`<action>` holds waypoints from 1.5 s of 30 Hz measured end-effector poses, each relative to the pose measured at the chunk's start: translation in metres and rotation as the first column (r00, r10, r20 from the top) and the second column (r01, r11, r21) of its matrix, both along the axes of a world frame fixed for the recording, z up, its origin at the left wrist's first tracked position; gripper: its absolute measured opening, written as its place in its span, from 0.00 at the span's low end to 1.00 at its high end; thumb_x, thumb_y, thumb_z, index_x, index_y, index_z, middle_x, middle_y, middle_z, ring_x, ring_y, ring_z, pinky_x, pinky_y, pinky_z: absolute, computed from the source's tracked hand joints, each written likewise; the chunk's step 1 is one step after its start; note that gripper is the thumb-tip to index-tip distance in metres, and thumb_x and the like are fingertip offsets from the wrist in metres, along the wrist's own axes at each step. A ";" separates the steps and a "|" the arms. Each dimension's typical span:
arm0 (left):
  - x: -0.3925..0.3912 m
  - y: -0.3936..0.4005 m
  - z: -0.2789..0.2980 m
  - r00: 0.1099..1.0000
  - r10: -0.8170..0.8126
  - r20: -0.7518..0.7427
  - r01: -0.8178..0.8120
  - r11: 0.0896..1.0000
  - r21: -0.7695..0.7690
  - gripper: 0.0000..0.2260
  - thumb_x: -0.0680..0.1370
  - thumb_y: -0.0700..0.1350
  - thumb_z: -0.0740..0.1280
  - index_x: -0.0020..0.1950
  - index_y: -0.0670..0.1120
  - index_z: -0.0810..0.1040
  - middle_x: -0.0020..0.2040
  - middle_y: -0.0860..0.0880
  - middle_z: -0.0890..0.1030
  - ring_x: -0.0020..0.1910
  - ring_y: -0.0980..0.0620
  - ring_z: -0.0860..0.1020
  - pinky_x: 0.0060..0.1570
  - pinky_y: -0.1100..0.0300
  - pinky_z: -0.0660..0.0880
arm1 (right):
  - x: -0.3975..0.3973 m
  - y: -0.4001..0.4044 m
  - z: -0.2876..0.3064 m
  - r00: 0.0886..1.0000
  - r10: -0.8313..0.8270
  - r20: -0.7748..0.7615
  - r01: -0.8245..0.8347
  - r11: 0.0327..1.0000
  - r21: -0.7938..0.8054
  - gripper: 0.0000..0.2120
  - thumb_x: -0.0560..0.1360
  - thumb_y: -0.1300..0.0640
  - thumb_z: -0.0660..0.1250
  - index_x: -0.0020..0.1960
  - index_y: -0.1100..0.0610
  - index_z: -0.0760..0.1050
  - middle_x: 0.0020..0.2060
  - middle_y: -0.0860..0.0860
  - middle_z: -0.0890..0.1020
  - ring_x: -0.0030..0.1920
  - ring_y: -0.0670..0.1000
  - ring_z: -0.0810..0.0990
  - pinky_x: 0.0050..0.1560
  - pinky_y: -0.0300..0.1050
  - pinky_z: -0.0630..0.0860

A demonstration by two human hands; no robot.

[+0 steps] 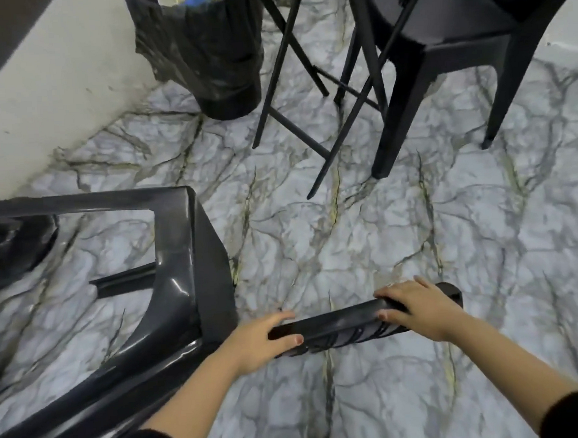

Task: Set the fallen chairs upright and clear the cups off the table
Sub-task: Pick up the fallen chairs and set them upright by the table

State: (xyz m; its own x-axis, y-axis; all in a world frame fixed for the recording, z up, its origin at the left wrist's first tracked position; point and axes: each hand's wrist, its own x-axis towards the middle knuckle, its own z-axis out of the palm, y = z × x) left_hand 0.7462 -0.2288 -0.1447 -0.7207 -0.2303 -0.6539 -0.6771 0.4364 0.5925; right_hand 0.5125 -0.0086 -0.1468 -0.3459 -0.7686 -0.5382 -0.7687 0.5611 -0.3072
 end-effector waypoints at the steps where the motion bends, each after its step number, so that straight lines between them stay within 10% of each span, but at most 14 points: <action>1: 0.000 0.004 -0.005 1.000 -0.022 -0.004 0.022 1.000 -0.012 0.22 0.72 0.64 0.64 0.65 0.64 0.68 0.67 0.58 0.73 0.65 0.57 0.71 0.65 0.57 0.68 | -0.001 0.001 -0.003 1.000 0.014 -0.011 -0.014 1.000 -0.014 0.22 0.77 0.38 0.53 0.67 0.47 0.65 0.59 0.47 0.76 0.63 0.51 0.70 0.63 0.46 0.60; 16: -0.032 0.050 0.123 0.956 0.157 -0.248 -0.128 0.984 0.127 0.13 0.70 0.59 0.70 0.53 0.70 0.76 0.50 0.63 0.83 0.51 0.64 0.80 0.53 0.66 0.74 | -0.026 0.047 0.183 0.971 -0.040 -0.236 0.007 0.990 -0.139 0.23 0.74 0.36 0.55 0.63 0.46 0.70 0.56 0.46 0.79 0.58 0.49 0.73 0.56 0.45 0.62; 28: -0.080 0.082 0.312 0.855 -0.407 -0.322 0.377 0.914 -0.153 0.23 0.75 0.57 0.63 0.69 0.57 0.65 0.67 0.54 0.74 0.62 0.56 0.73 0.60 0.61 0.70 | 0.038 0.025 0.363 0.873 0.064 -0.483 -0.101 0.994 -0.051 0.27 0.73 0.34 0.56 0.57 0.55 0.73 0.56 0.53 0.79 0.59 0.53 0.73 0.56 0.48 0.61; 34: -0.027 0.062 0.334 0.863 -0.276 -0.423 0.232 0.961 -0.153 0.17 0.75 0.53 0.66 0.64 0.56 0.71 0.57 0.57 0.79 0.51 0.67 0.74 0.49 0.76 0.69 | 0.092 -0.006 0.405 0.804 0.106 -0.585 -0.206 0.973 -0.108 0.26 0.75 0.38 0.56 0.60 0.57 0.73 0.58 0.55 0.78 0.62 0.56 0.71 0.68 0.53 0.56; 40: 0.044 0.038 0.361 0.854 -0.127 -0.505 0.092 0.991 -0.094 0.17 0.76 0.48 0.65 0.56 0.71 0.69 0.48 0.80 0.73 0.50 0.77 0.72 0.46 0.83 0.66 | 0.110 0.018 0.450 0.903 -0.338 -0.265 0.052 0.698 -0.714 0.23 0.74 0.43 0.64 0.67 0.45 0.67 0.65 0.44 0.72 0.70 0.49 0.65 0.72 0.58 0.52; 45: 0.111 0.010 0.373 0.868 -0.065 -0.492 0.015 0.994 -0.105 0.20 0.77 0.48 0.64 0.54 0.76 0.64 0.53 0.75 0.75 0.57 0.74 0.72 0.53 0.81 0.66 | 0.140 0.011 0.463 0.946 -0.313 -0.089 0.155 0.672 -0.724 0.13 0.77 0.53 0.62 0.61 0.52 0.74 0.52 0.44 0.78 0.57 0.53 0.76 0.60 0.54 0.67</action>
